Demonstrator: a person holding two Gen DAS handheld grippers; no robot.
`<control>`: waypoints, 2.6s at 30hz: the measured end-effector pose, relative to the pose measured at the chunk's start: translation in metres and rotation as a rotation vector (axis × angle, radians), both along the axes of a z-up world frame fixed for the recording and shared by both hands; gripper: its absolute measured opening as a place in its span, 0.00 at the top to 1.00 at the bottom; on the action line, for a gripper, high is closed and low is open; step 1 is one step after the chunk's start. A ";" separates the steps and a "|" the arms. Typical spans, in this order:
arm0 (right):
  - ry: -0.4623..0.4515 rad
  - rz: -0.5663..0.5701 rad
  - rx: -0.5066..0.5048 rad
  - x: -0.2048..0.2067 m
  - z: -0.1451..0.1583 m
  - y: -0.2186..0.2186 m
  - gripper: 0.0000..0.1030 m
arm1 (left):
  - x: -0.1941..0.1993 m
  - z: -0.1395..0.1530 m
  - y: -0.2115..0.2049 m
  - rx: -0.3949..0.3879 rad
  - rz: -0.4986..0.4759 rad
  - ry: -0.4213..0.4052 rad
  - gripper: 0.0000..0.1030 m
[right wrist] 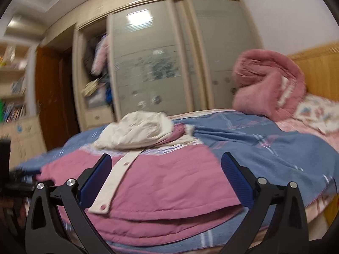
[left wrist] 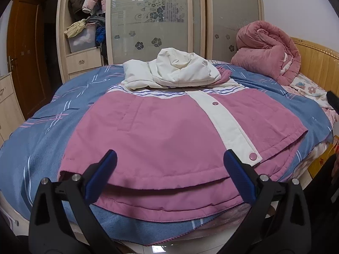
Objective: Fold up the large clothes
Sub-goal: 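Grasp the pink jacket hem with both grippers and lift it, then fold the held hem up over the hood with both grippers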
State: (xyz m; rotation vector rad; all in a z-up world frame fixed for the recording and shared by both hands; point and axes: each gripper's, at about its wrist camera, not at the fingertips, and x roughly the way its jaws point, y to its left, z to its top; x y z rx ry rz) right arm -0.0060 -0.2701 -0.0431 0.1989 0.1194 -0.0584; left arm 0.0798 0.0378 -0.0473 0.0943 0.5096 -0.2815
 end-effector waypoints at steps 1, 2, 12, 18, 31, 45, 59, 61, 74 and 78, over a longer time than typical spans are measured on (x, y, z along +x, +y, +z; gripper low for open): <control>-0.003 -0.021 0.044 -0.001 -0.001 -0.014 0.01 | 0.000 0.000 0.001 -0.002 0.004 0.001 0.02; 0.004 -0.033 0.086 -0.001 -0.002 -0.027 0.01 | 0.000 0.000 0.003 -0.007 0.006 0.003 0.02; 0.241 0.045 0.561 0.044 -0.060 -0.123 0.01 | 0.004 0.009 0.012 -0.084 0.012 0.011 0.02; 0.339 0.079 0.760 0.064 -0.097 -0.142 0.01 | 0.005 0.012 0.013 -0.110 0.003 0.016 0.02; 0.421 0.310 0.864 0.081 -0.111 -0.086 0.01 | 0.001 0.013 0.023 -0.111 0.033 0.016 0.02; 0.456 0.494 0.874 0.102 -0.100 -0.019 0.03 | 0.007 0.003 0.063 -0.194 0.118 0.084 0.02; 0.398 0.526 0.906 0.100 -0.085 -0.015 0.03 | 0.027 -0.074 0.157 -0.911 0.195 0.459 0.02; 0.399 0.524 0.909 0.100 -0.086 -0.015 0.03 | 0.032 -0.081 0.157 -0.965 0.187 0.482 0.02; 0.397 0.532 0.905 0.099 -0.088 -0.016 0.03 | 0.039 -0.074 0.105 -0.918 0.060 0.453 0.02; 0.393 0.529 0.907 0.099 -0.087 -0.016 0.03 | 0.038 -0.068 0.090 -0.903 0.021 0.416 0.02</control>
